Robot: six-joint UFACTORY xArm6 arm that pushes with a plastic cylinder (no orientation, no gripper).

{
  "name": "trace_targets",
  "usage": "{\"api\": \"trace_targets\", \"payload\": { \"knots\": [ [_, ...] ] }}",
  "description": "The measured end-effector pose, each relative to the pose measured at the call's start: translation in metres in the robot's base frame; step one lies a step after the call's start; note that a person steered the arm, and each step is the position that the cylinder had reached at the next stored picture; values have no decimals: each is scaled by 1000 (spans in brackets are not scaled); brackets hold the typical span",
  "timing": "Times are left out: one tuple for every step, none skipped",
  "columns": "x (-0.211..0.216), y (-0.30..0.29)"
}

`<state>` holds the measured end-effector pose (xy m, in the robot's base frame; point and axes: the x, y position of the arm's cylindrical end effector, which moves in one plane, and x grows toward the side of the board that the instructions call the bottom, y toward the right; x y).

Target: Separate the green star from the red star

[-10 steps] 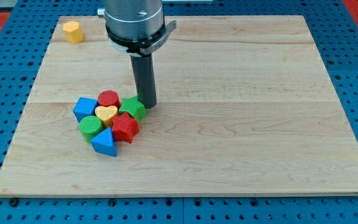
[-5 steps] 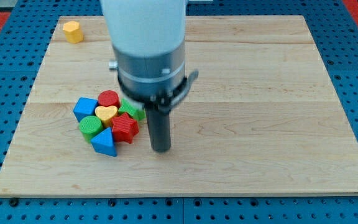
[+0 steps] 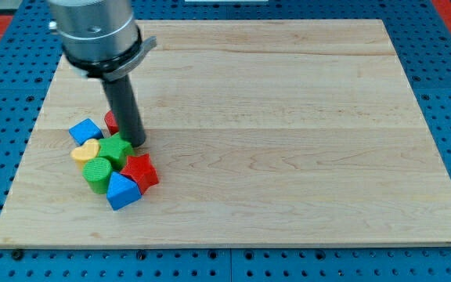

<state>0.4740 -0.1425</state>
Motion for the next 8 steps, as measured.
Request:
{"api": "trace_targets", "payload": {
  "knots": [
    [11, -12],
    [-24, 22],
    [-64, 46],
    [-57, 12],
    [-36, -23],
    [-29, -30],
    [-28, 37],
    [-17, 152]
  ]
}}
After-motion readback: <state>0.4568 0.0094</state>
